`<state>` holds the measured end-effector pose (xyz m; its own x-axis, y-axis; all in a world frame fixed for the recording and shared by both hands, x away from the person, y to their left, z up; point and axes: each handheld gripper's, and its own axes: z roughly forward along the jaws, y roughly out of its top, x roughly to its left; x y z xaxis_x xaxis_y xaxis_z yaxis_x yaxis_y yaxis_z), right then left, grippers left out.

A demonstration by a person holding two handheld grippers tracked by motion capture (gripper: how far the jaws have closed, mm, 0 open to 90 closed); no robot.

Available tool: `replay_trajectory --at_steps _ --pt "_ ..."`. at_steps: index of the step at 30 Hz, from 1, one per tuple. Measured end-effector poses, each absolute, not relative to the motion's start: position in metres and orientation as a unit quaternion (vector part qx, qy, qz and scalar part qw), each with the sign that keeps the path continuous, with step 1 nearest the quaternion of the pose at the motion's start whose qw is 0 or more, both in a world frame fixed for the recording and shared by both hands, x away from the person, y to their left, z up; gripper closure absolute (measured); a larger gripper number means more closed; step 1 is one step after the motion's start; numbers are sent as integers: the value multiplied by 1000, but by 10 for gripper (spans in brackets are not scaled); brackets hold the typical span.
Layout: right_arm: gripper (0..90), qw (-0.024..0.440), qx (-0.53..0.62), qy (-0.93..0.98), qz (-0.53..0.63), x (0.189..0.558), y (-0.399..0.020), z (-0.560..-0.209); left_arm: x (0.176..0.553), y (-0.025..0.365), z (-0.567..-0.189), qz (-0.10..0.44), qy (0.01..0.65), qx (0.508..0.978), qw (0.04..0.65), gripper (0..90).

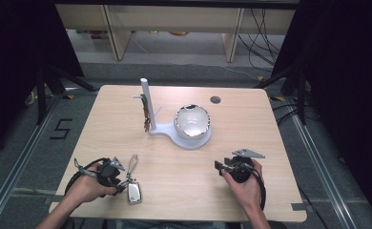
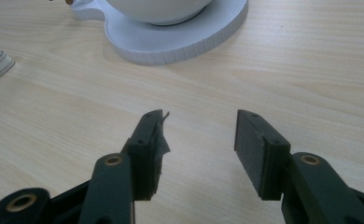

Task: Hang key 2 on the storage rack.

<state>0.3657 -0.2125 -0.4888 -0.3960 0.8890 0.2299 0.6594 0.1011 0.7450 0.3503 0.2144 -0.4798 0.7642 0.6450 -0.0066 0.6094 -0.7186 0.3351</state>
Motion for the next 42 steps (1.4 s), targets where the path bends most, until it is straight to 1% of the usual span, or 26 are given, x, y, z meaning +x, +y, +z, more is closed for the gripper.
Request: replay_trajectory --at_steps 2,7,11,16,17,20,22,29,34,39,42 --pt "529 149 529 730 406 366 -212 -489 350 214 -480 56 331 928 158 664" --pt "529 145 533 728 406 366 -212 -489 350 213 -482 58 325 932 152 733" --pt "529 145 533 728 406 366 -212 -489 352 214 -480 62 313 936 146 759" --pt "529 146 532 729 405 366 -212 -489 354 216 -475 62 318 934 152 823" --pt "529 145 533 728 406 366 -212 -489 354 216 -474 61 326 931 152 830" --pt "529 145 533 729 405 366 -212 -490 358 218 -473 62 322 933 149 841" --pt "529 146 531 730 406 366 -212 -490 359 219 -473 60 329 930 151 840" --pt "529 145 532 729 406 366 -211 -490 370 227 -478 86 348 923 142 805" --pt "529 145 532 729 405 366 -212 -490 374 231 -482 99 359 914 158 785" --pt "528 142 535 730 402 365 -211 -489 375 230 -484 99 345 917 174 789" --pt "528 142 535 730 402 365 -212 -489 376 229 -486 101 326 922 182 759"
